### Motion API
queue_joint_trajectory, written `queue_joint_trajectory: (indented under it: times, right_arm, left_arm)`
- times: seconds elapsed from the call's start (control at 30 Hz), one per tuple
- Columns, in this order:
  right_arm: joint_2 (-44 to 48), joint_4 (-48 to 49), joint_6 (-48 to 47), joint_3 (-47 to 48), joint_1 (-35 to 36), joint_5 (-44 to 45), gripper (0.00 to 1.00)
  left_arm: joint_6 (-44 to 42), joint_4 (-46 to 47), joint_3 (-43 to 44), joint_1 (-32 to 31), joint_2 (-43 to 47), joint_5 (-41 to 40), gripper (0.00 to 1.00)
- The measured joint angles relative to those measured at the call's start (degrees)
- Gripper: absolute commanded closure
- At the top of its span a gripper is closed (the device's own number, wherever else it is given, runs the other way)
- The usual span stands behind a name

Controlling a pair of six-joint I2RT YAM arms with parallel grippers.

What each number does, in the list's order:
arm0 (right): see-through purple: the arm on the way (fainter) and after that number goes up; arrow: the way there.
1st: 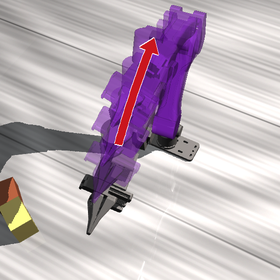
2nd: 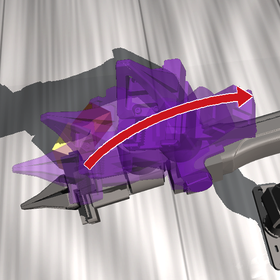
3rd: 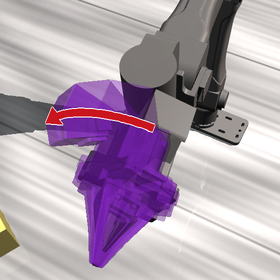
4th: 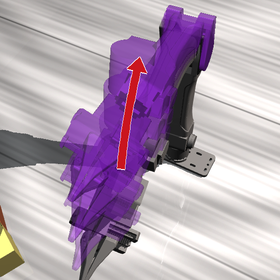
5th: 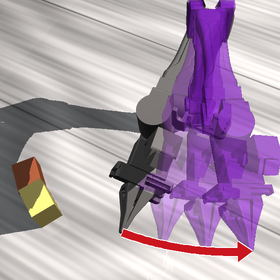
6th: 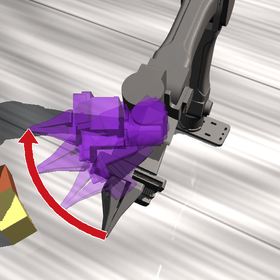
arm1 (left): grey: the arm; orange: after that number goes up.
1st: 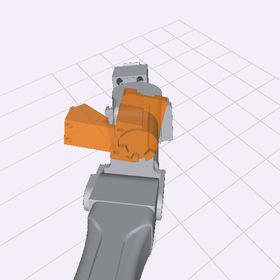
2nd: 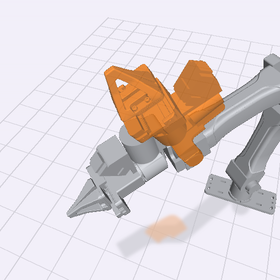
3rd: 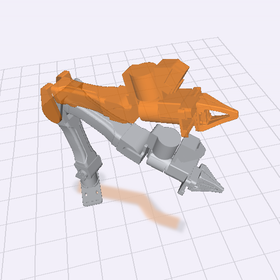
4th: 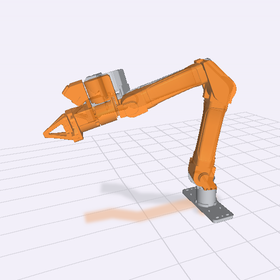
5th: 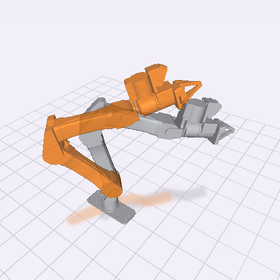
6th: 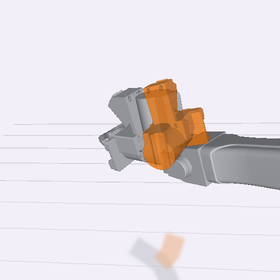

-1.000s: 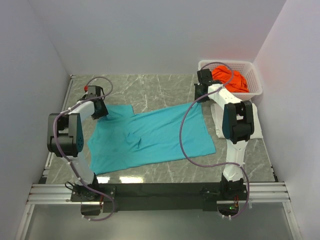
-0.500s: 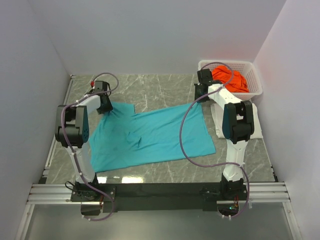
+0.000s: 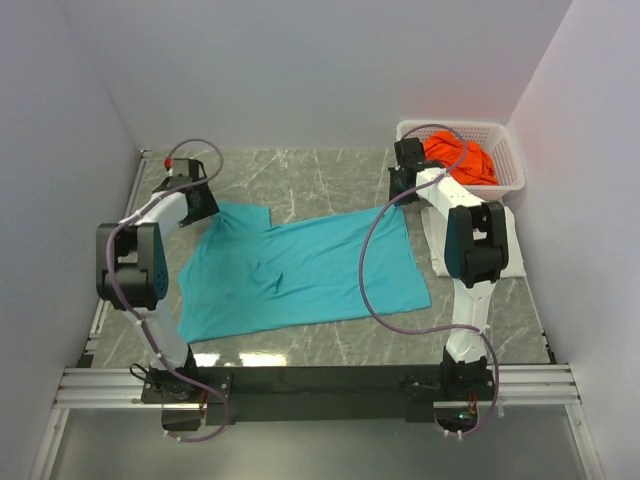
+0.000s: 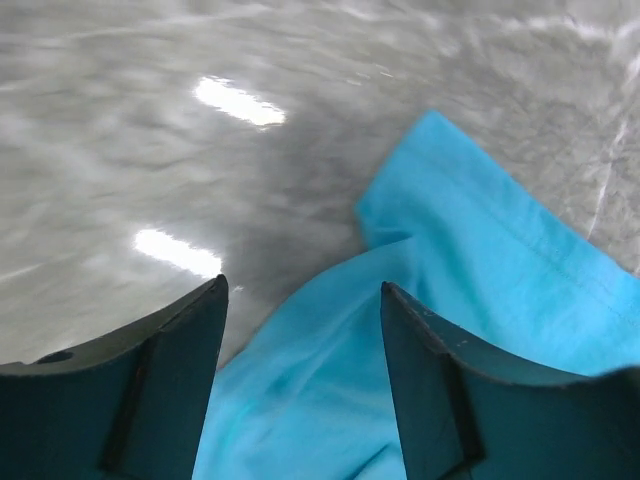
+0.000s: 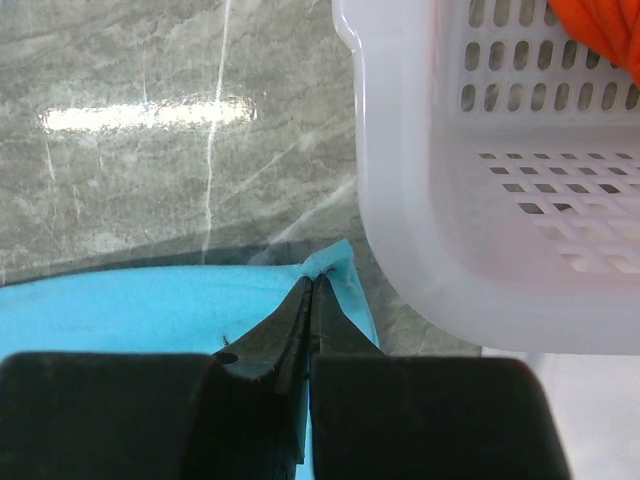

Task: Fold and stack the t-shirts
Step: Fold the tshirt

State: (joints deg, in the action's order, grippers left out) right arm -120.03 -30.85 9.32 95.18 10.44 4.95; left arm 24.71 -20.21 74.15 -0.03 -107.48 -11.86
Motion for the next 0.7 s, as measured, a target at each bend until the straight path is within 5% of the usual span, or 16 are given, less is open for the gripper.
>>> queue_joint_trajectory:
  times: [0.2,0.7]
  right_arm:
    - [0.0,0.0,0.0,0.0,0.0,-0.1,1.00]
    - [0.0,0.4,0.0,-0.8,0.0,-0.1,1.00]
  left_arm:
    - [-1.2,0.6,-4.8,2.6,7.0,0.2,0.47]
    - [-4.2,-0.6,-8.8,2.2,3.6,1.6,0.57]
